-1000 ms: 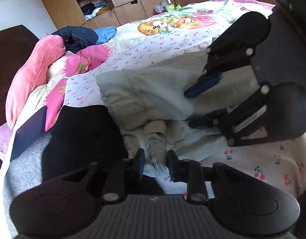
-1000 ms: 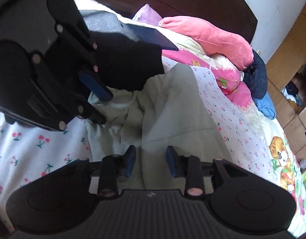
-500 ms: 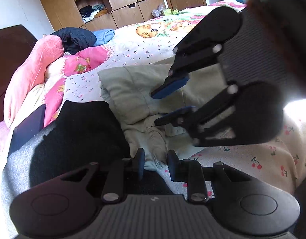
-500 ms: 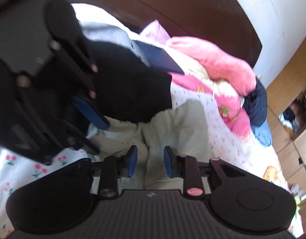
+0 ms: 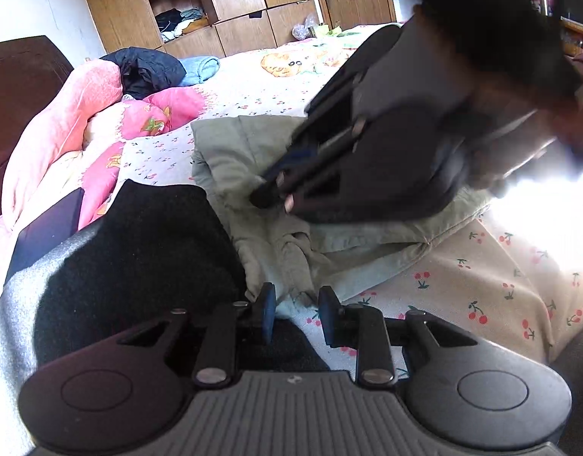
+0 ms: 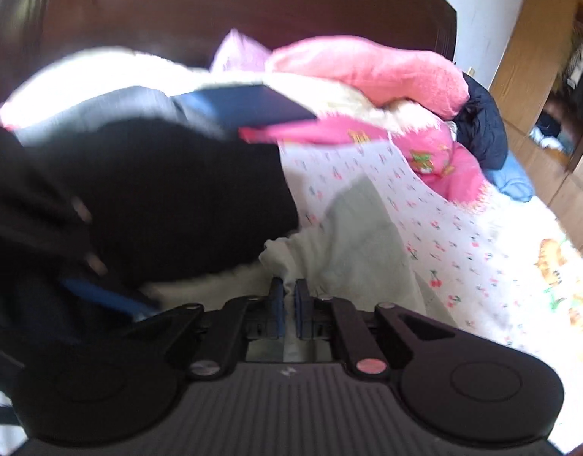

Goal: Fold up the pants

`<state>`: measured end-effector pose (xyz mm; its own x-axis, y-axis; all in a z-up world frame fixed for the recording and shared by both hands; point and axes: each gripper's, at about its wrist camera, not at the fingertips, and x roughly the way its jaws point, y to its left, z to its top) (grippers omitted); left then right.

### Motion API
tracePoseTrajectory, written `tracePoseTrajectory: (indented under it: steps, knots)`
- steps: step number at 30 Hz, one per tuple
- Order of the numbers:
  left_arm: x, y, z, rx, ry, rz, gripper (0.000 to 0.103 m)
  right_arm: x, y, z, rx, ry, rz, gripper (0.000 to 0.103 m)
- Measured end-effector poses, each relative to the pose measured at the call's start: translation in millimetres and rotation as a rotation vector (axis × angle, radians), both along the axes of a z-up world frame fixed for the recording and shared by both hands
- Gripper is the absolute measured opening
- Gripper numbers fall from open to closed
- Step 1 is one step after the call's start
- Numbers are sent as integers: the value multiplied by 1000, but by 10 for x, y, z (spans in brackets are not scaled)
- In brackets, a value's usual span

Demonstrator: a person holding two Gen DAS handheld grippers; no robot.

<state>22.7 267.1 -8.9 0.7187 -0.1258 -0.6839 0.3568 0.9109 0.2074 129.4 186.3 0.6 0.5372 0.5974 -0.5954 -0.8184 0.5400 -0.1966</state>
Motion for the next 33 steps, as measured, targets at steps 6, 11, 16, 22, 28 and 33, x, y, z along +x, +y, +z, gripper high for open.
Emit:
tracePoseTrajectory:
  steps: [6,11,16,22,28,33]
  knots:
    - [-86,23,17,-4,4,8,41,-305,-25,-71,-26,33,93,5]
    - [-261,-20,122,47,2,-8,42,-427,-30,-245,-28,34,112,12]
    - [-341,-67,357,32,-25,-11,43,-477,-422,24,111,155,53,13]
    - [-96,-451,415,-63,-66,-55,46,-511,-1442,171,164,207,-214,15]
    - [147,-1023,-207,65,125,-123,47,-209,-2780,263,176,194,-640,21]
    - [209,-1210,163,41,61,-116,47,309,-3604,218,190,137,-936,27]
